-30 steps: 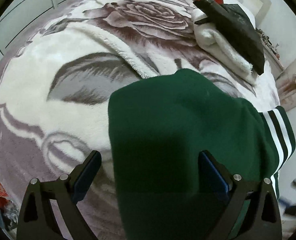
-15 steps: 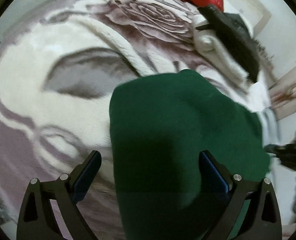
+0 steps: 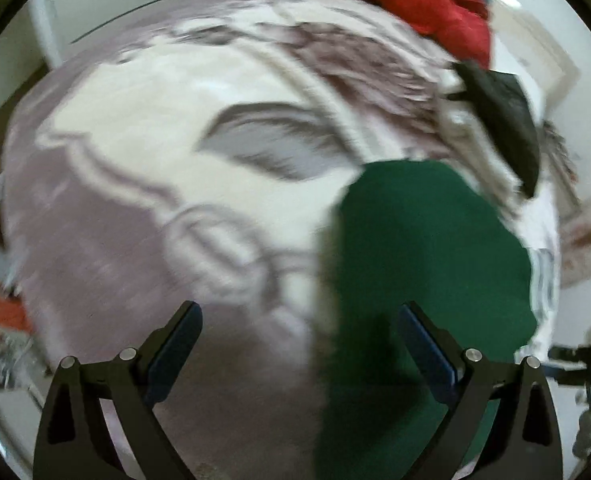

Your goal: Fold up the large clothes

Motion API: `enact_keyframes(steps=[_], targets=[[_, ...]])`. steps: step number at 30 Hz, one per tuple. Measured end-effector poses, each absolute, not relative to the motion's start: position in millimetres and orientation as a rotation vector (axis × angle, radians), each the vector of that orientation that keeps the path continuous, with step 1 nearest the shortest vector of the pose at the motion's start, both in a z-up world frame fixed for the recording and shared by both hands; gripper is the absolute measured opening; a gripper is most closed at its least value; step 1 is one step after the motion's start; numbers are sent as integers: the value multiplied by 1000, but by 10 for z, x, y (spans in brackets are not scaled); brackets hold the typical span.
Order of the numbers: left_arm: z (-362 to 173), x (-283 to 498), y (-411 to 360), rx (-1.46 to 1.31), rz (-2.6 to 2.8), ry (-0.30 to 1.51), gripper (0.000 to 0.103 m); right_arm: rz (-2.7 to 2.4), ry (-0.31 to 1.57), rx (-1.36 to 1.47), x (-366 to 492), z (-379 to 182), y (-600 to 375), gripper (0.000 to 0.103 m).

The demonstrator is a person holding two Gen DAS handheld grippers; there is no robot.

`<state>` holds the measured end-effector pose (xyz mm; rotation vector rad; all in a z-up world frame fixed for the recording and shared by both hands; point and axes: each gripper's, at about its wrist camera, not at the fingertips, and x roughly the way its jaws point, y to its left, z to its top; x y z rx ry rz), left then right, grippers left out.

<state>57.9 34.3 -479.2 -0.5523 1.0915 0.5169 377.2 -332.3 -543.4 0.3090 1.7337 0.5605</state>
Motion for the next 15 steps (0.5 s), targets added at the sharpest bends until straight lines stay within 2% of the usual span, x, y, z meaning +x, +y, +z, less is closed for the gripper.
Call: enact_keyframes(steps=[1, 2, 4, 5, 9, 13, 15], targets=[[-4877, 466, 367, -549, 557, 1108, 101, 561, 1752, 291, 3711, -5501, -3355, 75], [-5013, 373, 381, -533, 598, 1137, 101, 580, 1760, 261, 3655, -5615, -3296, 59], [-5272, 270, 375, -510, 652, 1182, 101, 538, 1749, 213, 3571, -5722, -3218, 9], [-5410, 200, 375, -507, 665, 1200, 101, 514, 1739, 232, 3548, -5706, -3235, 5], [-5963, 105, 397, -484, 687, 1301, 101, 395, 1604, 268, 3431, -5280, -3500, 3], [-6100, 128, 483, -501, 677, 1275, 103, 307, 1775, 231, 3377, -5740, -3612, 4], [-6138, 180, 514, -501, 681, 1291, 103, 357, 1796, 230, 3454, -5754, -3569, 6]])
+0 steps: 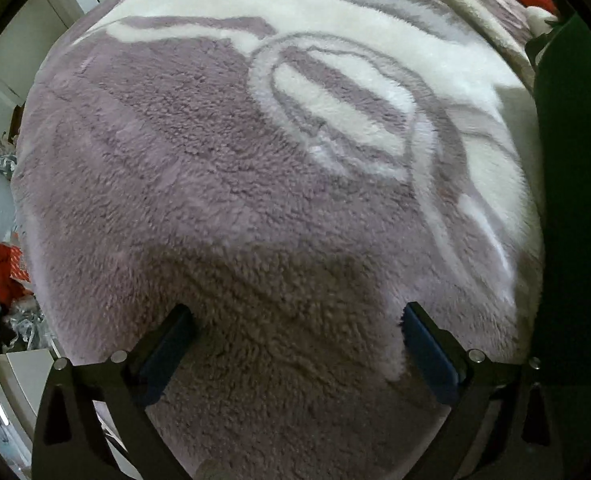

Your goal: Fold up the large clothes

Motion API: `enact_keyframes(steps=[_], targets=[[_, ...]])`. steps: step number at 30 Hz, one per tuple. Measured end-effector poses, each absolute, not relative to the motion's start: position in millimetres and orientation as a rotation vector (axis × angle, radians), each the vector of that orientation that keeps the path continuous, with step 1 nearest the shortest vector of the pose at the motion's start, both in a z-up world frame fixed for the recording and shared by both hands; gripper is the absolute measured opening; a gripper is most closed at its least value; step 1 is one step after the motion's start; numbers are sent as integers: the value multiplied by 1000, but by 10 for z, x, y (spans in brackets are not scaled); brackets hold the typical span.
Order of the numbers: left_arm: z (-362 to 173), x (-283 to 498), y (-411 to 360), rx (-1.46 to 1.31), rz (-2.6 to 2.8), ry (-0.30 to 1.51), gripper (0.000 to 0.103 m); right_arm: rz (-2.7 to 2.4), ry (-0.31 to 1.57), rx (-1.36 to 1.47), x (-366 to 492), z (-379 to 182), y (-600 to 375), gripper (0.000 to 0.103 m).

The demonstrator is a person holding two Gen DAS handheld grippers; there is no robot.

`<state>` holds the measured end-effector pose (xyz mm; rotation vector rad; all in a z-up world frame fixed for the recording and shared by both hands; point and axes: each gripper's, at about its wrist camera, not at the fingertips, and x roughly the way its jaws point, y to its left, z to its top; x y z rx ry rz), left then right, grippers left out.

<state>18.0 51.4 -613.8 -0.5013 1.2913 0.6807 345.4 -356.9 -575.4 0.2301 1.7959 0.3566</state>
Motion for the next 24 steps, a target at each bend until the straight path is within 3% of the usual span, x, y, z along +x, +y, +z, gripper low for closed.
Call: enact_keyframes(steps=[1, 3, 4, 5, 6, 11, 16, 17, 20, 22, 23, 24], targets=[[-6149, 189, 519, -500, 685, 1293, 103, 376, 1793, 238, 3520, -5708, -3550, 10], [-6163, 207, 523, -496, 694, 1286, 103, 411, 1736, 296, 3656, -5512, -3601, 30], [-6176, 232, 524, -500, 698, 1286, 103, 444, 1692, 342, 3747, -5409, -3625, 60], [-6177, 247, 526, -502, 700, 1288, 103, 470, 1659, 357, 3841, -5352, -3617, 83], [-6169, 254, 529, -506, 700, 1297, 103, 508, 1631, 355, 3962, -5333, -3571, 86], [-5927, 374, 662, -557, 710, 1288, 103, 718, 1659, 405, 4596, -5813, -3091, 86], [-5088, 610, 696, -558, 684, 1099, 103, 844, 1767, 377, 4746, -6303, -2508, 84], [-4871, 731, 660, -556, 651, 1044, 103, 855, 1754, 341, 4731, -6309, -2440, 65], [-4526, 1103, 505, -517, 564, 965, 103, 789, 1732, 391, 4651, -6174, -2398, 30], [-4524, 1429, 429, -455, 524, 980, 103, 755, 1704, 399, 4628, -6001, -2409, 23], [-4622, 1652, 410, -418, 521, 1016, 103, 758, 1675, 406, 4607, -5858, -2392, 11], [-4733, 1786, 415, -399, 517, 1057, 103, 768, 1654, 422, 4598, -5745, -2388, 11]])
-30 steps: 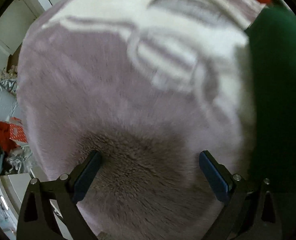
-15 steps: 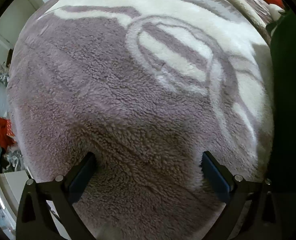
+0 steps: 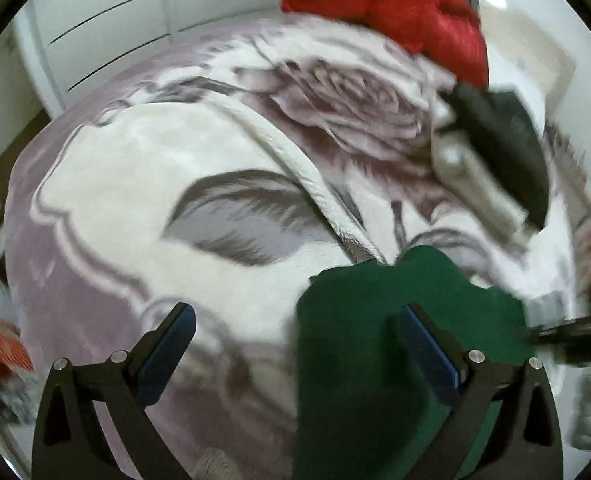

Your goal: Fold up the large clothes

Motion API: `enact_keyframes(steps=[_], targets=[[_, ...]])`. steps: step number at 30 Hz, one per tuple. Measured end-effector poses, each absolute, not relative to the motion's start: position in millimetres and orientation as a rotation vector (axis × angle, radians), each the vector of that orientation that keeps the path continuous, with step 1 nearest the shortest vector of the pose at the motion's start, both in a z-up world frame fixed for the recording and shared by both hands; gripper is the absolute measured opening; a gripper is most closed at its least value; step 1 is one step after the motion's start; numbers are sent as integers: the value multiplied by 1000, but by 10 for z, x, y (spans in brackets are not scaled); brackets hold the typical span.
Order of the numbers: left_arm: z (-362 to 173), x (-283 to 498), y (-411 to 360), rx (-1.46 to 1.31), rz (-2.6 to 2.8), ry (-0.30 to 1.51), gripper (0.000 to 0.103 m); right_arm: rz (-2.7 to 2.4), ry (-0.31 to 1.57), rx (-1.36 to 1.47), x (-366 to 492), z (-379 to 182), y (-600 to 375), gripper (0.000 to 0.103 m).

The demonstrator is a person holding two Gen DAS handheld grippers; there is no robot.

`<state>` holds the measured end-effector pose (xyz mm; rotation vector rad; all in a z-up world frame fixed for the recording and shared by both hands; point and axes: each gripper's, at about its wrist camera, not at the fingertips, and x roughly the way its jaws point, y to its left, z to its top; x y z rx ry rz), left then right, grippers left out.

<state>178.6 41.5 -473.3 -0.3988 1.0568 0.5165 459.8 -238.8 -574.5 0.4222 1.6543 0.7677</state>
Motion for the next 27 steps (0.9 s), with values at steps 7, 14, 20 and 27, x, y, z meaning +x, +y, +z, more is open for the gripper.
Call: enact_keyframes(steps=[7, 14, 20, 27], targets=[[-5104, 2024, 675, -525, 488, 1110, 103, 802, 1465, 431, 4773, -5043, -2438, 11], [-5152, 2063, 613, -505, 481, 1144, 103, 626, 1701, 331, 4933, -5963, -2329, 31], [-5059, 2031, 538, -422, 494, 1136, 103, 641, 1656, 318, 4731, -5586, -2783, 71], [-5038, 2023, 523, -406, 498, 1132, 103, 660, 1800, 295, 4118, -5971, -3093, 77]])
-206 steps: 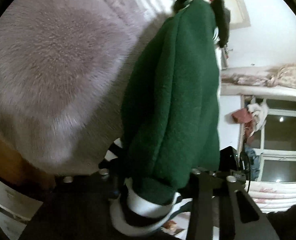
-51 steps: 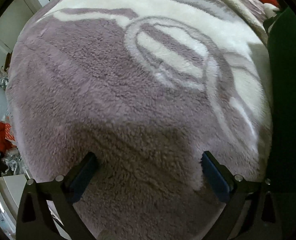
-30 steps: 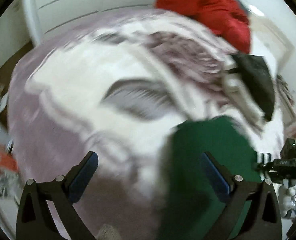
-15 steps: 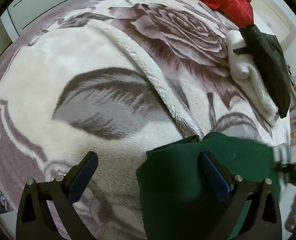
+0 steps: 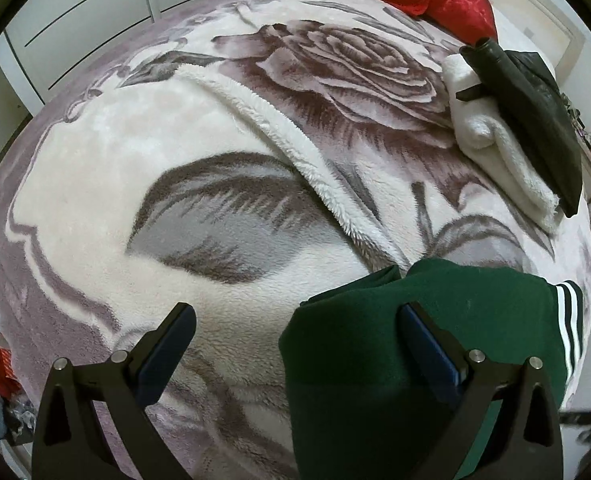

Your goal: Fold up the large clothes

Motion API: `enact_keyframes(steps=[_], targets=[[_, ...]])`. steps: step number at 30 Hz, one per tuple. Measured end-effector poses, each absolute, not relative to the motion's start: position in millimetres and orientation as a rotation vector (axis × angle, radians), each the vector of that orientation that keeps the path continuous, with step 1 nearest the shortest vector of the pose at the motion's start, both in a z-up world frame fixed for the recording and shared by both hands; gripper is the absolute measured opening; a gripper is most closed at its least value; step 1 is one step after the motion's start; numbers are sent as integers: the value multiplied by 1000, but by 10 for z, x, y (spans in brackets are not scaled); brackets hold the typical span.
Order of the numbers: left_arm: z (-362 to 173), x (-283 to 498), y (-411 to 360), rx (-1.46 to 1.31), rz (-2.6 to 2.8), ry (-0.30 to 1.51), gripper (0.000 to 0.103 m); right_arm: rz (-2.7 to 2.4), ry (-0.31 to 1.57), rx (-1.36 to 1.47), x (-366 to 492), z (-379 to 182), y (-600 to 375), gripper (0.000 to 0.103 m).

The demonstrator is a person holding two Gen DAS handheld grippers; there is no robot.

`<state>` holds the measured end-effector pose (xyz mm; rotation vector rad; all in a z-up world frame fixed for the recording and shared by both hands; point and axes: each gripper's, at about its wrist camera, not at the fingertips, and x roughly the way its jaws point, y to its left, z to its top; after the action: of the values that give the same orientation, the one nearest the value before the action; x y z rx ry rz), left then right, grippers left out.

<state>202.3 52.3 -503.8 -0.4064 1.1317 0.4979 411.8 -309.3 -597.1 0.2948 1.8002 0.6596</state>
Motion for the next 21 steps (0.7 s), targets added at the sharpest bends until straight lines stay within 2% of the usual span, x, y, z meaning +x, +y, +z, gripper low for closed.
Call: enact_keyframes(steps=[5, 12, 13, 17, 21], targets=[[-5031, 2028, 502, -390, 491, 1133, 103, 641, 1817, 344, 4013, -6250, -3133, 80], [-5013, 2022, 507, -394, 486, 1138, 103, 569, 1779, 233, 4008, -6182, -3122, 80], [-5000, 2016, 506, -396, 489, 1140, 103, 569, 1793, 245, 3997, -6231, -3129, 83], [-4779, 1823, 437, -444, 463, 1126, 103, 566, 1843, 342, 4004, -6381, -3185, 85], [-4530, 1404, 96, -493, 388, 1138, 103, 587, 1815, 396, 3964, -6260, -3354, 85]])
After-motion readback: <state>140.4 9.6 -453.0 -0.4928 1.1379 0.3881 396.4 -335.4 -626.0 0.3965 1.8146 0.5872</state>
